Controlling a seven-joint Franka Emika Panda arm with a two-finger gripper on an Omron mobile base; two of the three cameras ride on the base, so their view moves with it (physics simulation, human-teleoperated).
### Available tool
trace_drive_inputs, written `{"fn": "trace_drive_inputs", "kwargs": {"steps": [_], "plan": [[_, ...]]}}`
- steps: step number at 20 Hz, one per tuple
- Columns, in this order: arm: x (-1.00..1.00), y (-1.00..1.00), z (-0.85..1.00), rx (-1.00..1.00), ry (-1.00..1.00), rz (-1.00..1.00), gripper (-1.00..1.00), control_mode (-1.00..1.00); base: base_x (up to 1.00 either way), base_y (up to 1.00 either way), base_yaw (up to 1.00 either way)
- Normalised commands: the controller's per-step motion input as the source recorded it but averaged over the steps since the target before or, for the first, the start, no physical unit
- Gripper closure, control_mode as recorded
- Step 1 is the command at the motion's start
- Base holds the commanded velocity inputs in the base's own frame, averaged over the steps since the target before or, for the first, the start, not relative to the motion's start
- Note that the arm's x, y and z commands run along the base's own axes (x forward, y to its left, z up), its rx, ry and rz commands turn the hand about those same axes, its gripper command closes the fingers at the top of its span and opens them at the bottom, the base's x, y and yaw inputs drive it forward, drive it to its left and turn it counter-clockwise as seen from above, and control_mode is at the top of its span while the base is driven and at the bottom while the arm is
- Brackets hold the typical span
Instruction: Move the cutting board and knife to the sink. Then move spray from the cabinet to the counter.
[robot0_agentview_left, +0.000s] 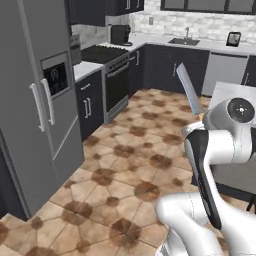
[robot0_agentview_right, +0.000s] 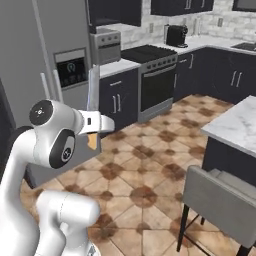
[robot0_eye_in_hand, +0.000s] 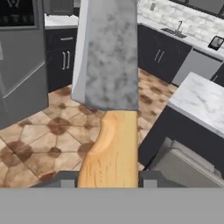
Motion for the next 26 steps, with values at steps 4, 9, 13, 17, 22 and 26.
{"fn": "trace_drive_inputs", "kwargs": {"steps": [4,9,13,17,22,26], "plan": [[0.0,0.0,0.0,0.0,0.0,0.0,1.0,1.0,0.62,0.34,-0.3],[0.0,0.0,0.0,0.0,0.0,0.0,1.0,1.0,1.0,0.34,-0.23],[0.0,0.0,0.0,0.0,0.0,0.0,1.0,1.0,1.0,0.24,-0.21],[0.0,0.0,0.0,0.0,0.0,0.0,1.0,1.0,1.0,0.09,-0.17],[0.0,0.0,0.0,0.0,0.0,0.0,1.0,1.0,1.0,0.0,-0.14],[0.0,0.0,0.0,0.0,0.0,0.0,1.0,1.0,1.0,0.11,-0.25]]}}
